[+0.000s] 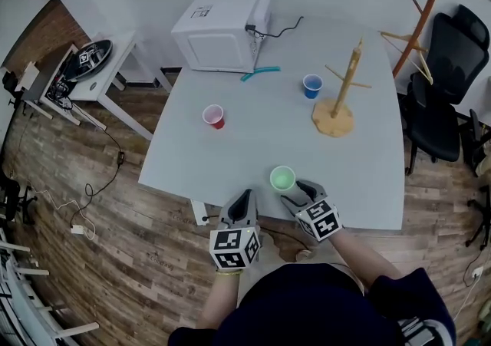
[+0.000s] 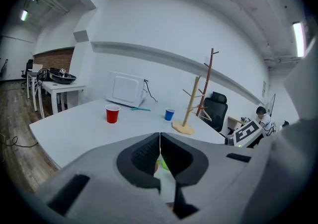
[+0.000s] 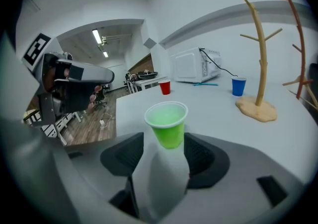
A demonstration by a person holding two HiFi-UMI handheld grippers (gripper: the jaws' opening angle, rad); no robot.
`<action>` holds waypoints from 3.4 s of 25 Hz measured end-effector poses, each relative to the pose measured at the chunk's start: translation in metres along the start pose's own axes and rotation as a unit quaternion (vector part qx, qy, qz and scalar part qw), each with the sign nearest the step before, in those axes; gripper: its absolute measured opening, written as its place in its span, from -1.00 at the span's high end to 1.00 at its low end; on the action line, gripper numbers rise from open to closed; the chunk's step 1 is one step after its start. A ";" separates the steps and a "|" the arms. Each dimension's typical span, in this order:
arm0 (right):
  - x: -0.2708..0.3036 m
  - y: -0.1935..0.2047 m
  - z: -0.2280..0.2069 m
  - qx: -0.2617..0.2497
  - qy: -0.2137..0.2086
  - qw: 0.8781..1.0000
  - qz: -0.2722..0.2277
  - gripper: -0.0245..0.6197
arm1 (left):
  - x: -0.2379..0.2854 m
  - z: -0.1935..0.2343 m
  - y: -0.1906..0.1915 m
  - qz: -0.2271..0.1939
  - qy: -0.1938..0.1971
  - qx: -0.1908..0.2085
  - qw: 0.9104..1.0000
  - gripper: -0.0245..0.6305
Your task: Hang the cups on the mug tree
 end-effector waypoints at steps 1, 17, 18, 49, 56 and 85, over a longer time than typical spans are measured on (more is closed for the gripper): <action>0.002 0.001 -0.001 0.002 0.003 1.000 0.003 0.20 | 0.002 0.002 -0.001 0.002 0.003 0.001 1.000 0.86; 0.038 -0.009 0.000 0.005 0.038 0.999 0.024 0.14 | 0.026 0.029 -0.012 0.022 0.052 0.017 0.998 0.86; 0.039 -0.009 0.000 0.006 0.040 0.999 0.025 0.14 | 0.027 0.031 -0.013 0.023 0.054 0.017 0.998 0.86; 0.029 -0.022 0.001 0.042 0.153 0.987 0.015 0.18 | 0.033 0.057 -0.040 0.052 0.126 0.032 0.990 0.86; 0.020 -0.035 -0.004 0.047 0.192 0.980 0.002 0.18 | 0.039 0.060 -0.045 0.058 0.157 0.049 0.985 0.86; -0.045 -0.089 -0.083 0.019 0.306 0.952 -0.016 0.18 | 0.086 0.038 -0.071 0.053 0.214 0.062 0.973 0.86</action>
Point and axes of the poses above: the fingertips, and each gripper's own axes: x forward along the fingers, z to its left, y out of its underside, the point moved 5 cm from there along -x, backward along the fingers, and after that the axes turned 3 degrees about y, right-handed, at the moved point
